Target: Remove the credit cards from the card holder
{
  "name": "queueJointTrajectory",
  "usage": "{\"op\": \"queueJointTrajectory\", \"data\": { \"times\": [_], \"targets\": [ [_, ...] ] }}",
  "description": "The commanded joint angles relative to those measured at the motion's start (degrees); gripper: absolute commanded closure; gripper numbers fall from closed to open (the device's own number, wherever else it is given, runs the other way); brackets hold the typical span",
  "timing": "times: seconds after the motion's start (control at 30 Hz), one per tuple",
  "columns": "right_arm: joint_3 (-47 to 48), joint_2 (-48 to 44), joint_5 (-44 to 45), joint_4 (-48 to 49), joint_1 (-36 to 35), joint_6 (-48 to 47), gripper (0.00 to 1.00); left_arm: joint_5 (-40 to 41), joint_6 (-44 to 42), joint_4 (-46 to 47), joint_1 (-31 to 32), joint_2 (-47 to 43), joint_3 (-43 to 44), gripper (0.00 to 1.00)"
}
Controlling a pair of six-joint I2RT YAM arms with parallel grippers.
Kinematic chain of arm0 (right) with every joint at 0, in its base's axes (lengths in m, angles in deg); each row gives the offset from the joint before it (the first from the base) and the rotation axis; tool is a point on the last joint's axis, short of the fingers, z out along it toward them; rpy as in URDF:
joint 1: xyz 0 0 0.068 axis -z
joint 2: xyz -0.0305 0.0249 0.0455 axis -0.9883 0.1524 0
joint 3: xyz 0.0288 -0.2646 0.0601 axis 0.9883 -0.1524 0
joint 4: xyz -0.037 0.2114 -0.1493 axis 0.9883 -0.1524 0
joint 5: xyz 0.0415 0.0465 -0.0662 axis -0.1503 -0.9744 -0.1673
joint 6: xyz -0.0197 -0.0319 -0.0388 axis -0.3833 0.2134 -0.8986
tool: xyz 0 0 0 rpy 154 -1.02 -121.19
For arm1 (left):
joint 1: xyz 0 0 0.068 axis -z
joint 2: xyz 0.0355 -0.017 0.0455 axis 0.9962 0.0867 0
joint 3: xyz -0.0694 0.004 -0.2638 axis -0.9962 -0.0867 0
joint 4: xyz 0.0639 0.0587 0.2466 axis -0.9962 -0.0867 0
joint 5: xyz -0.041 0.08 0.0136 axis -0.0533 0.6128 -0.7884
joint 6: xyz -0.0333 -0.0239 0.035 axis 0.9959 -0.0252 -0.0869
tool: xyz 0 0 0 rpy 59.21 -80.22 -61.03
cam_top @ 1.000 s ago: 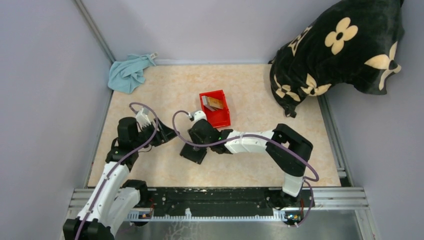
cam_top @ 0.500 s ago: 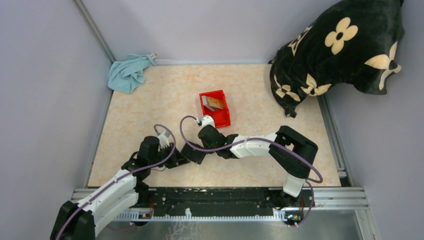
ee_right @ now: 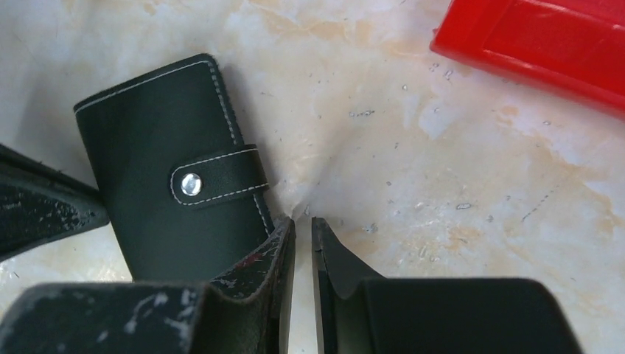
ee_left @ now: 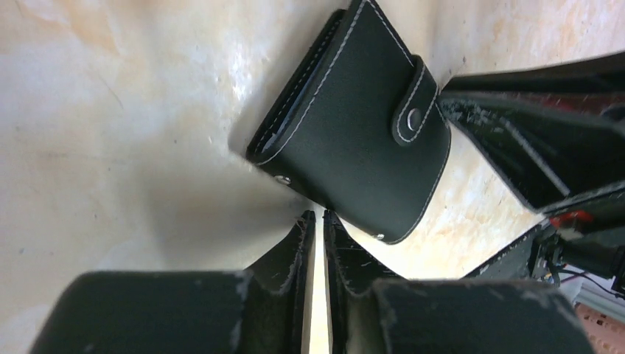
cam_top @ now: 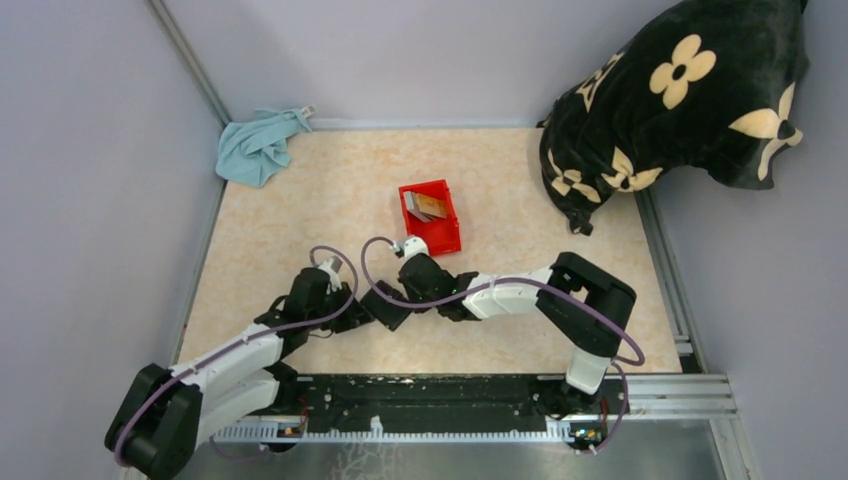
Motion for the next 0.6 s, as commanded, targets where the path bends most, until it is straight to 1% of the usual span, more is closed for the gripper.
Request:
{"op": "queueJointTrajectory", "data": {
  "times": [0.0, 0.17, 0.2, 0.33, 0.43, 0.47, 0.5, 0.57],
  "targets": [
    [-1.4, -3.1, -1.4, 0.6, -1.7, 0.2, 0.85, 6.2, -2.2, -1.0, 0.1, 4.2, 1.7, 0.83],
    [-3.6, -4.2, -1.8, 0.5, -4.5, 1.1, 0.83, 7.8, -2.5, -1.6, 0.1, 4.6, 3.9, 0.81],
    [-4.0, -6.2, -1.7, 0.4, -5.0, 1.4, 0.83, 8.1, -2.7, -1.7, 0.1, 4.6, 4.4, 0.81],
    [-4.8, -8.9, -1.6, -0.1, -5.6, 2.8, 0.82, 8.9, -3.6, -2.5, 0.2, 5.0, 6.0, 0.76],
    [-3.3, -9.8, 0.2, -2.1, -5.6, 2.0, 0.81, 8.3, -3.9, -3.3, 0.1, 4.7, 6.5, 0.71],
    [-2.7, -9.8, 0.6, -2.6, -5.6, 1.3, 0.81, 8.1, -3.8, -3.4, 0.1, 4.3, 6.5, 0.68],
    [-1.9, -9.9, 0.8, -3.0, -5.6, 0.7, 0.81, 8.0, -3.7, -3.8, 0.1, 3.7, 6.4, 0.63],
    [-0.4, -9.7, 1.2, -3.4, -5.6, -0.5, 0.77, 8.0, -2.9, -4.3, 0.1, 1.8, 6.0, 0.48]
  ]
}}
